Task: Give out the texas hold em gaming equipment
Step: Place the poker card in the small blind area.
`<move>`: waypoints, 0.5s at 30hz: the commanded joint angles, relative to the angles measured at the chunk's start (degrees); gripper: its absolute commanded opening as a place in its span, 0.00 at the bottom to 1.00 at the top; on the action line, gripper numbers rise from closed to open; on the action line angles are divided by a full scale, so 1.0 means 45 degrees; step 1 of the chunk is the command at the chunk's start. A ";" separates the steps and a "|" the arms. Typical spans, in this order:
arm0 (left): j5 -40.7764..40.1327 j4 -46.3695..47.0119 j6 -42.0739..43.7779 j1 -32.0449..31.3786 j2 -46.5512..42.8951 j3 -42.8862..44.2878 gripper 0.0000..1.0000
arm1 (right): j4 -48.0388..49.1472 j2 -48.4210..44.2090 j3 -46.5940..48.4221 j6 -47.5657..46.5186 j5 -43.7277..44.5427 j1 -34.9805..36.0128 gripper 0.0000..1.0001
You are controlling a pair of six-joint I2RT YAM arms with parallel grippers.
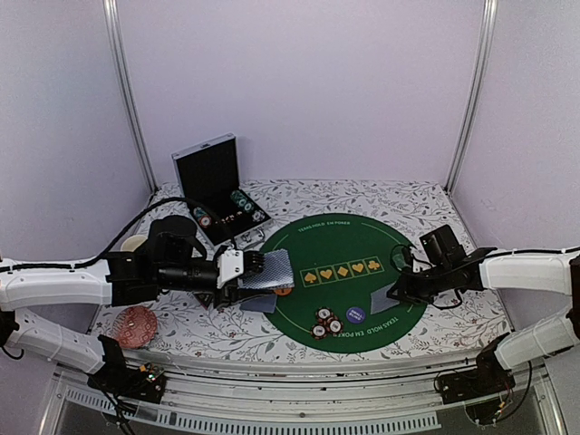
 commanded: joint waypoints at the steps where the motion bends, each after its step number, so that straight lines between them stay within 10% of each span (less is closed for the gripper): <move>1: 0.0053 0.0256 -0.0061 -0.0156 0.0070 0.0282 0.44 | 0.0571 0.0011 -0.0313 0.0274 0.0307 -0.0166 0.03; 8: 0.0072 0.0256 -0.0061 -0.0147 0.0109 0.0302 0.44 | -0.1233 -0.0610 0.0259 0.0234 0.2008 -0.0203 0.69; 15: 0.0090 0.0223 -0.0021 -0.0145 0.0051 0.0318 0.44 | -0.3140 -0.1879 0.1973 -0.0569 0.3896 -0.0166 0.93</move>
